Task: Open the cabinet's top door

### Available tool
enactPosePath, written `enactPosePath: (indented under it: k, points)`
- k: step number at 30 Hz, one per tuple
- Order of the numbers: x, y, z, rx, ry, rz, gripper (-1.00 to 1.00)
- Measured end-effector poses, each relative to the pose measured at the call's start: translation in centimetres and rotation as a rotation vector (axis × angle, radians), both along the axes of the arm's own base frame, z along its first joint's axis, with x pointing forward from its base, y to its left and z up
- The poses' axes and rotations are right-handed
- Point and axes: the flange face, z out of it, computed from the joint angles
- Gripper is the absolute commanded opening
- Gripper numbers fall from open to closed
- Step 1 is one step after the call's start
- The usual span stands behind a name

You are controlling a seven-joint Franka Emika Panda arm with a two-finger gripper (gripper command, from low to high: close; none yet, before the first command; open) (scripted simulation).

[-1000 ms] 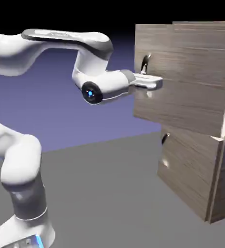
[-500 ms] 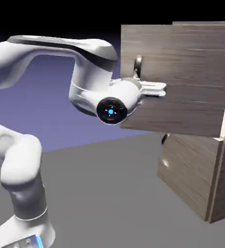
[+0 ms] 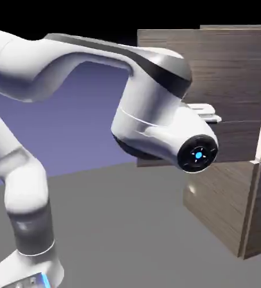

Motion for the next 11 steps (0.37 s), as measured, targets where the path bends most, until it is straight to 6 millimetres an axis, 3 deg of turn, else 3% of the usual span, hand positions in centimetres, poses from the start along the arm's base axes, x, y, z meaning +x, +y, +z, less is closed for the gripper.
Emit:
enactPosePath:
  k: [11]
  points:
    - [1.8,-5.3,0.0,-0.001,0.000,0.179,-1.00]
